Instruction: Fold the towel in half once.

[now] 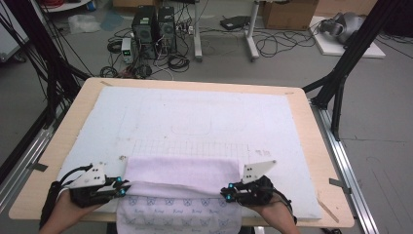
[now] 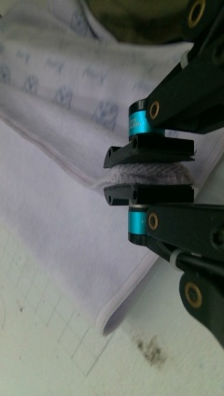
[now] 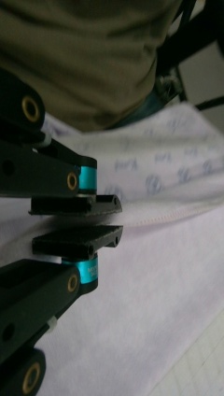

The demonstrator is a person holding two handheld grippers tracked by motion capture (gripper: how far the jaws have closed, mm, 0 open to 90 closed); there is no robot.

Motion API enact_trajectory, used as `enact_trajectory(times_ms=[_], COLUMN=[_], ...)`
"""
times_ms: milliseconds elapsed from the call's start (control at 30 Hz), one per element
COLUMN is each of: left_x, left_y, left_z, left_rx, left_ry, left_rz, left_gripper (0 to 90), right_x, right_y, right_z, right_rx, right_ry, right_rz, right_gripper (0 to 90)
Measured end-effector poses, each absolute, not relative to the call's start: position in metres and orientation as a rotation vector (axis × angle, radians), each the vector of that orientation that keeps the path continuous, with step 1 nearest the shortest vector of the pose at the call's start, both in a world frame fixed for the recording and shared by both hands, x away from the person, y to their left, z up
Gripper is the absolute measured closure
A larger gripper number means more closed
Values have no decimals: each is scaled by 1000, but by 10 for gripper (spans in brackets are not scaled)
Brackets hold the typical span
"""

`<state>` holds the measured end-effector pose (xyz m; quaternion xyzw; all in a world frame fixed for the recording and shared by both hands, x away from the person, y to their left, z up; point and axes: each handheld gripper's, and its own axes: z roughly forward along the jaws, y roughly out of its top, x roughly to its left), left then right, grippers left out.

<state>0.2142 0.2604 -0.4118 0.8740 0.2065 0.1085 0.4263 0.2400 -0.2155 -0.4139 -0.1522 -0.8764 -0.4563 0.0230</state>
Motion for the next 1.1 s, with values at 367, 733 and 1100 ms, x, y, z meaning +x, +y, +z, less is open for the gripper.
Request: enact_trajectory(times_ms=[367, 733, 1100], left_x=[228, 283, 321], left_y=[267, 252, 243], left_z=[-402, -418, -440], left_rx=[2120, 2139, 2178], left_ry=[568, 703, 836], left_rz=[285, 362, 295], left_gripper=[582, 491, 405], right_x=[264, 308, 332], right_y=[-228, -235, -238], right_z=[-402, -413, -431], right_rx=[-585, -819, -866], right_ry=[-2753, -2859, -2882], right_rz=[-1449, -1408, -1318], right_gripper=[616, 519, 480])
